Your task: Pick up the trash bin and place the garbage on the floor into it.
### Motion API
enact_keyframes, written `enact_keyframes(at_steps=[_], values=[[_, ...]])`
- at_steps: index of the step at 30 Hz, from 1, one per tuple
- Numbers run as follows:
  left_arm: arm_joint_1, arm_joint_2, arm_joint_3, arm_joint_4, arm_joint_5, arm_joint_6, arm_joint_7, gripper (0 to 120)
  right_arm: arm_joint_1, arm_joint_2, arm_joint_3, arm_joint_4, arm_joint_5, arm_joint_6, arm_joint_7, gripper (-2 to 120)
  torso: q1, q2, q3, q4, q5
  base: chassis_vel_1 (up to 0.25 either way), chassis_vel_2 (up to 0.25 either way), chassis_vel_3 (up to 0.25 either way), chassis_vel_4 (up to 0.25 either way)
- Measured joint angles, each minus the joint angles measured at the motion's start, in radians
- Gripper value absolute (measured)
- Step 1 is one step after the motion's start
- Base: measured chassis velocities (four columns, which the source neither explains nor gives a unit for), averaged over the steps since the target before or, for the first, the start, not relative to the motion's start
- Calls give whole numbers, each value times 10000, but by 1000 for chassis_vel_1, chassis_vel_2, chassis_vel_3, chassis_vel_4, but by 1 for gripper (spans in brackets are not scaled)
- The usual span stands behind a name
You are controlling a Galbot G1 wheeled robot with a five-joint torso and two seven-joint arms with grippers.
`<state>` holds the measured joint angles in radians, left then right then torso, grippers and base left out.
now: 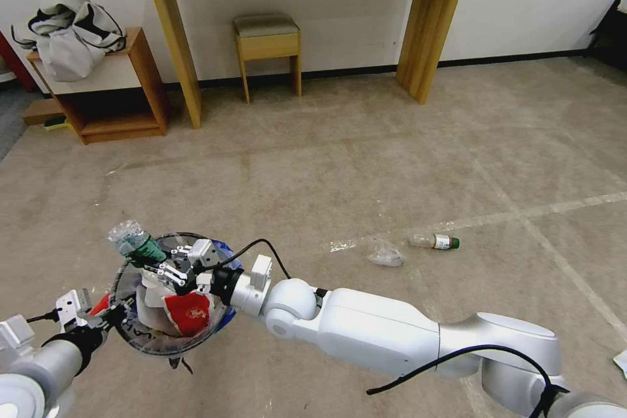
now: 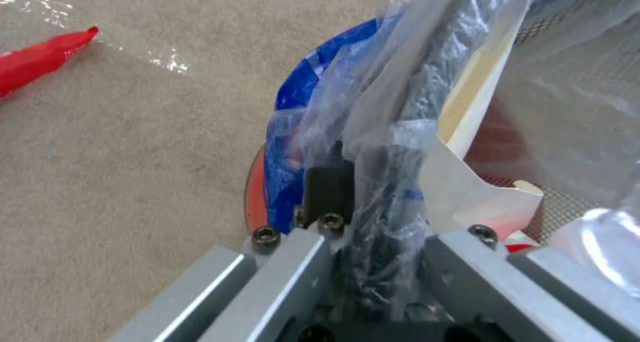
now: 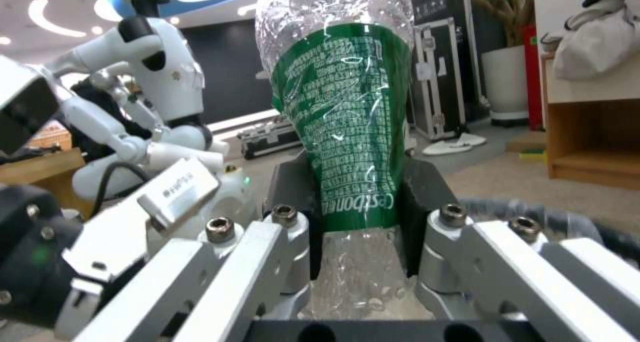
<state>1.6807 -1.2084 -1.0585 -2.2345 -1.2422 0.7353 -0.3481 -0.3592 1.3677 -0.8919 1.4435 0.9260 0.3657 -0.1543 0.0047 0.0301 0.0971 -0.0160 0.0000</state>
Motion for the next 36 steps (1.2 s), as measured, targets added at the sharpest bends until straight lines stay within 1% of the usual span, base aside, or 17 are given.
enact_keyframes(at_steps=[36], values=[[33, -52, 42, -20, -14, 0, 37, 0, -386, 40, -86, -796, -371, 601, -333, 19, 0, 0, 0, 0, 0, 0, 0, 0, 0]])
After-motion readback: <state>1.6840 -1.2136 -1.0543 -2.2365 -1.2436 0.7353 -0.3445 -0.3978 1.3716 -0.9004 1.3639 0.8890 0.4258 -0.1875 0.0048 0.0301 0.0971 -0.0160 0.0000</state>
